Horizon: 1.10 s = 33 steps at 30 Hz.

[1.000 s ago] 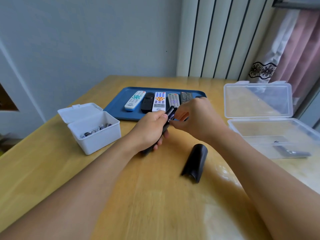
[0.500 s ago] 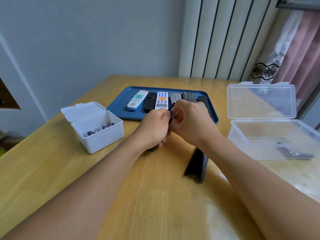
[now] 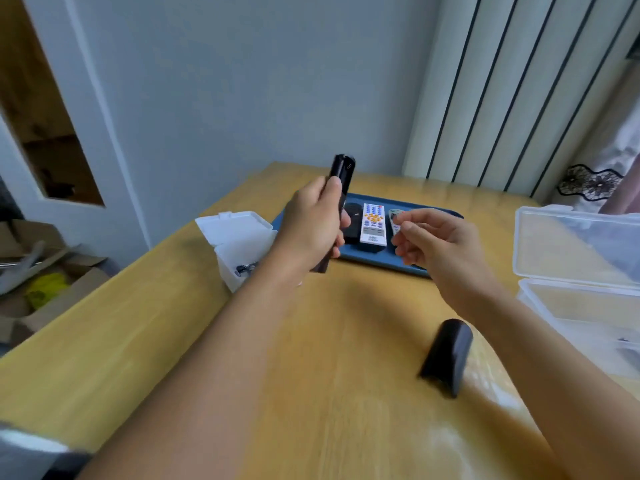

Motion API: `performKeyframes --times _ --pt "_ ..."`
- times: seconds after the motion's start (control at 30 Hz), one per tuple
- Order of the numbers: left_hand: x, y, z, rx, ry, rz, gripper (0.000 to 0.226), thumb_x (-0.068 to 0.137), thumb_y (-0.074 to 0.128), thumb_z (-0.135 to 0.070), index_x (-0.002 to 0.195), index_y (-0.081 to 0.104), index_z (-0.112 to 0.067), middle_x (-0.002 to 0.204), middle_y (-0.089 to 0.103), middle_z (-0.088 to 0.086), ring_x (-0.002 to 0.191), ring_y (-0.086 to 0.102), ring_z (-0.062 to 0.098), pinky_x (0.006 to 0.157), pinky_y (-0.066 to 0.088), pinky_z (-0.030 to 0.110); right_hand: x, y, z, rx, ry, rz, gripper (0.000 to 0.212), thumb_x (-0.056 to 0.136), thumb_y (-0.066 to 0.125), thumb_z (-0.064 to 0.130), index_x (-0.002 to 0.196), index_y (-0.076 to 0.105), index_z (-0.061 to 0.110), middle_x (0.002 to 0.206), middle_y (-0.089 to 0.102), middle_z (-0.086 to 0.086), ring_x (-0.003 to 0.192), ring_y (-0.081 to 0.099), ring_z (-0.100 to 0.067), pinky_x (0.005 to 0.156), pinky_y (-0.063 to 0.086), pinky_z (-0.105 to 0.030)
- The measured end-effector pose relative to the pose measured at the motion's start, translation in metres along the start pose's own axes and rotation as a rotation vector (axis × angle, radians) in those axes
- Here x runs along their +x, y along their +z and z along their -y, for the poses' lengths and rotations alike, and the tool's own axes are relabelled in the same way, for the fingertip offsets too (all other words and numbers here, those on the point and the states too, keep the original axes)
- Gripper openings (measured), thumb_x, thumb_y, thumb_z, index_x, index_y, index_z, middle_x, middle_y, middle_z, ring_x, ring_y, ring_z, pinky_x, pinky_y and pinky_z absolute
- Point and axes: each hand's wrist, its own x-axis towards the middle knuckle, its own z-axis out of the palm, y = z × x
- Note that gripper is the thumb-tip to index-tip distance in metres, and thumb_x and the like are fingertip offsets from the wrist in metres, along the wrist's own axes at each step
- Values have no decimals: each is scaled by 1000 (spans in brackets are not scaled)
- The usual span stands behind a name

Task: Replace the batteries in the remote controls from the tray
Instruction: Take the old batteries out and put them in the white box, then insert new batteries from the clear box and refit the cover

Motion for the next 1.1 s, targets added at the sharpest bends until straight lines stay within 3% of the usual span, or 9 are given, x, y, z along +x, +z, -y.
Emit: performKeyframes --times 0.13,0.27,0.37,0.5,0.63,0.7,0.8,0.93,1.1 --pt "11 -63 -4 -103 -21 -52 36 107 38 -32 115 56 -1 69 58 8 45 46 20 43 40 26 20 45 13 -353 -95 392 18 100 56 6 97 72 9 81 71 -1 61 54 -1 60 42 -17" --pt "15 -84 4 -66 5 -127 35 107 38 -30 111 61 -5 67 58 9 46 46 23 43 41 27 31 92 29 -623 -295 562 23 99 56 6 99 76 15 85 65 19 67 55 15 64 38 -6" --pt "16 -75 5 -33 -3 -125 37 107 37 -30 115 59 -2 68 59 8 48 47 23 42 42 27 27 90 32 -679 -305 506 28 96 56 5 102 78 21 78 59 28 66 55 14 61 38 -6" --pt "7 -36 6 -23 -16 16 32 107 38 -32 106 60 -8 73 60 10 48 48 20 43 44 28 11 27 44 -786 -259 269 20 91 61 10 94 78 21 83 72 15 73 65 -1 66 48 -16" --pt "-14 38 14 -86 -78 241 19 103 50 -32 98 58 -15 72 57 5 49 50 17 42 44 28 -19 -89 68 -972 -68 111 8 84 71 14 79 78 16 68 73 2 64 71 -16 63 59 -32" --pt "-27 69 20 -73 -116 334 15 102 54 -30 96 57 -16 75 56 6 52 51 16 42 45 29 -32 -139 80 -1047 129 119 8 83 73 12 77 78 15 64 73 -1 60 72 -17 62 62 -30" --pt "-40 104 24 -38 -155 411 13 100 58 -29 98 58 -16 79 54 7 55 52 17 45 46 29 -38 -189 82 -1232 431 208 6 84 74 12 85 78 9 75 77 -5 73 76 -19 77 63 -35" --pt "-46 131 19 -52 -225 444 19 98 60 -28 105 58 -10 80 55 8 56 51 18 45 45 29 -28 -199 58 -1389 703 341 23 89 74 15 102 72 -3 90 76 -13 81 76 -25 78 63 -39" --pt "-44 136 20 -115 -263 444 29 98 61 -27 115 58 -4 76 55 6 55 51 17 45 45 30 -20 -196 49 -1648 876 532 39 97 62 36 122 67 6 110 72 -6 87 68 -20 77 55 -30"
